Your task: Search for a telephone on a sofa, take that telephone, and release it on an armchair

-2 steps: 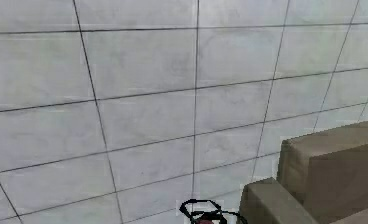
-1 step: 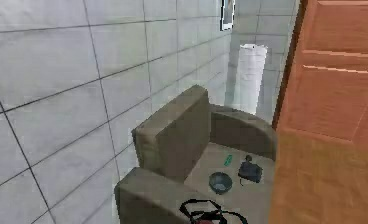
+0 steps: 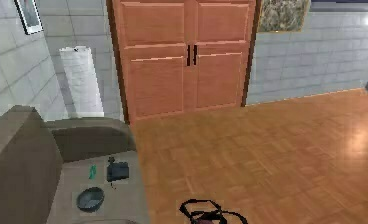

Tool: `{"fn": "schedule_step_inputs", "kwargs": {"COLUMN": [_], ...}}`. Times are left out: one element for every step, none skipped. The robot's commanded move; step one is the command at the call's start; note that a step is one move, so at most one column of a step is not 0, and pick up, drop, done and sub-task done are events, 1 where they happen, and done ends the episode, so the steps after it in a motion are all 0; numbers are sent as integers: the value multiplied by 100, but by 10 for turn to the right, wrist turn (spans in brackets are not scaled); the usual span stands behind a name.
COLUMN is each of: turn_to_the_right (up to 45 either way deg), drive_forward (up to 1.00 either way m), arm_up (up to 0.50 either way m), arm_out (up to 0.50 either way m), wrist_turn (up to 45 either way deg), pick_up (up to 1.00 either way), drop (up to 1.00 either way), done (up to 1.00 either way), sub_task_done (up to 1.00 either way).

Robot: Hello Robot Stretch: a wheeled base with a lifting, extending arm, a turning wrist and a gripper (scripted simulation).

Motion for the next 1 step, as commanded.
{"fn": "schedule_step_inputs", "kwargs": {"turn_to_the_right": [420], "drive_forward": [0], "arm_up": [0], "arm_out": [0], "wrist_turn": [0], "pick_up": [0], "drop": [0], "done": [0], "sub_task_done": [0]}}
